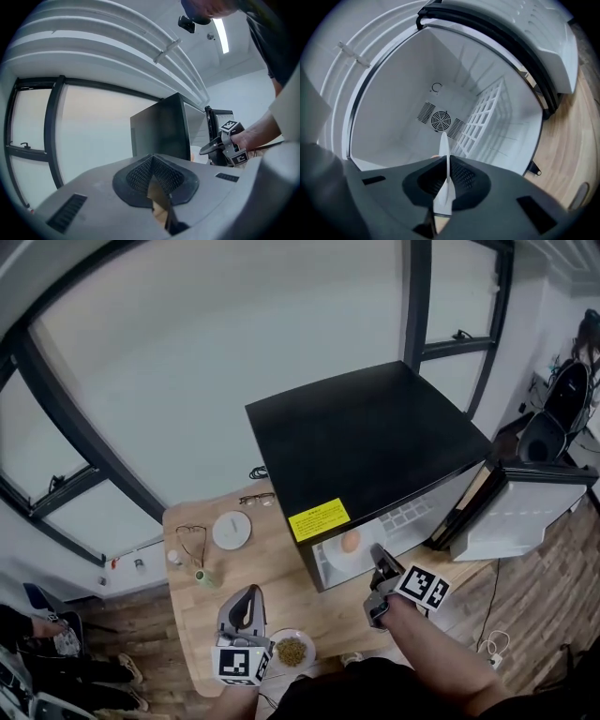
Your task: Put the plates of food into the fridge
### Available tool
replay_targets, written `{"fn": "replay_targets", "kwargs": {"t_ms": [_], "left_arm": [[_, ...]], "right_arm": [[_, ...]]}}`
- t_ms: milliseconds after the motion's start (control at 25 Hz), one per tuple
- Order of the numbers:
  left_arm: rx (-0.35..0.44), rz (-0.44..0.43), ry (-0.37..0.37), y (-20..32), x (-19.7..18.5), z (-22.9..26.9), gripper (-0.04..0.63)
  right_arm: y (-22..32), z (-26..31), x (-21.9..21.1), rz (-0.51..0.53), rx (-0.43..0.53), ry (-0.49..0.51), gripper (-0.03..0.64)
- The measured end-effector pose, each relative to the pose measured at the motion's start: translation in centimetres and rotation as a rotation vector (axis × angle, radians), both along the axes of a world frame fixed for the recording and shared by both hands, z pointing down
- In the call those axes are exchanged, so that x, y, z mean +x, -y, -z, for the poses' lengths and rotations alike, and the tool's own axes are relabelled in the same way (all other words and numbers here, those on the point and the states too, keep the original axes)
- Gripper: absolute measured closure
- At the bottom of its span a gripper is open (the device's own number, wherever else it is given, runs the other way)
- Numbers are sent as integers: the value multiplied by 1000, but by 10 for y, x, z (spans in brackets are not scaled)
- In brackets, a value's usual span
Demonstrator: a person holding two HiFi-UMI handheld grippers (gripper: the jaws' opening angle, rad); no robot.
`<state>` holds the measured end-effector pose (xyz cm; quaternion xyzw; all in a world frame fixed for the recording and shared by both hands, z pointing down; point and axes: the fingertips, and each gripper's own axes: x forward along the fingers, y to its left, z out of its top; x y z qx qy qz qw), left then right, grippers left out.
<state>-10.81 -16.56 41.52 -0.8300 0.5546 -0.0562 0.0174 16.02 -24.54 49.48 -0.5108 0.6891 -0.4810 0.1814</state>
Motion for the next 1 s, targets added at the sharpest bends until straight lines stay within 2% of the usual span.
{"fn": "replay_targets", "kwargs": {"t_ms": [480,600,760,840,1000], "left_arm": [[-14,139,6,-1,-22,-2,592],[-28,169,-2,-6,-24,-6,592],[-47,195,9,-12,-26,-13,592],[-49,208,14,-17,-28,-13,592],[-26,214,24,-31,-36,-6,592]], "right_arm": [[57,3,-27,149,5,-248,583],[64,6,-27,189,10,-344,579],[70,-1,-25,232,-9,-524,544],[75,-7,-26,240,-8,-610,486],[78,-18,-22,215,-33,-696,455]]}}
